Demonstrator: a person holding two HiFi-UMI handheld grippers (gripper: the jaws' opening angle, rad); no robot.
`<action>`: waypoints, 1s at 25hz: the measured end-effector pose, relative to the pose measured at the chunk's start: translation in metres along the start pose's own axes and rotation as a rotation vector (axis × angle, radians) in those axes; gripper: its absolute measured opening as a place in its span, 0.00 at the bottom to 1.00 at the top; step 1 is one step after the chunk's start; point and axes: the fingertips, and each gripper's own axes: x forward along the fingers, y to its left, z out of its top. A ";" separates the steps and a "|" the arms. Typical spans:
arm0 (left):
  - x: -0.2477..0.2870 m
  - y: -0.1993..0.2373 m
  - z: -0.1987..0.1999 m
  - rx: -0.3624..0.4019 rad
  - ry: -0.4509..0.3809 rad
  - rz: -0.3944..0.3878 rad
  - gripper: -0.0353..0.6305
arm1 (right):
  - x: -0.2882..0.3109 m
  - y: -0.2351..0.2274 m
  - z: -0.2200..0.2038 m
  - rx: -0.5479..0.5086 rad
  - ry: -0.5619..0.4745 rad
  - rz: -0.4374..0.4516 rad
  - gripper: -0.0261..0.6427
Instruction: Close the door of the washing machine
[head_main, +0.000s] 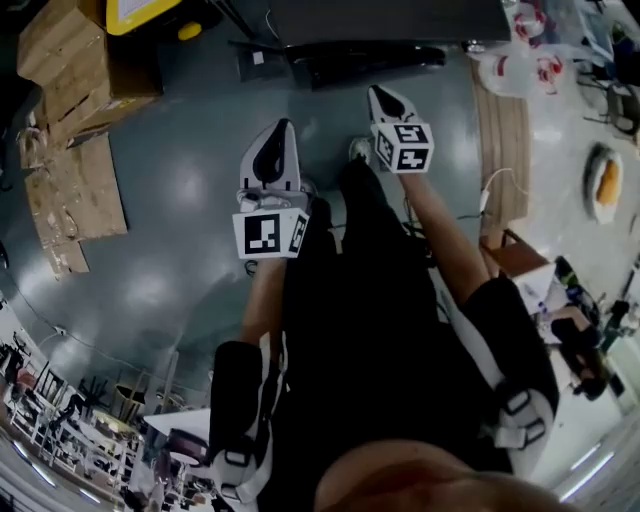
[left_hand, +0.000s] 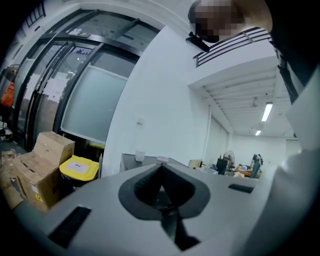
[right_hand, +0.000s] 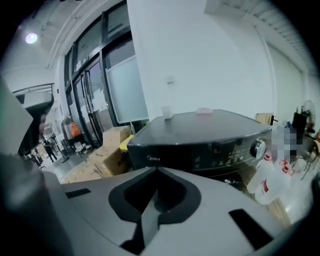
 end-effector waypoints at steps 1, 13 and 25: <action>-0.004 -0.002 0.007 0.001 -0.002 -0.003 0.06 | -0.012 0.002 0.014 0.007 -0.018 0.007 0.05; -0.029 -0.041 0.086 0.053 -0.095 0.006 0.06 | -0.166 0.012 0.136 0.059 -0.268 0.058 0.05; -0.025 -0.062 0.092 0.094 -0.088 -0.035 0.06 | -0.191 0.035 0.151 0.040 -0.309 0.104 0.05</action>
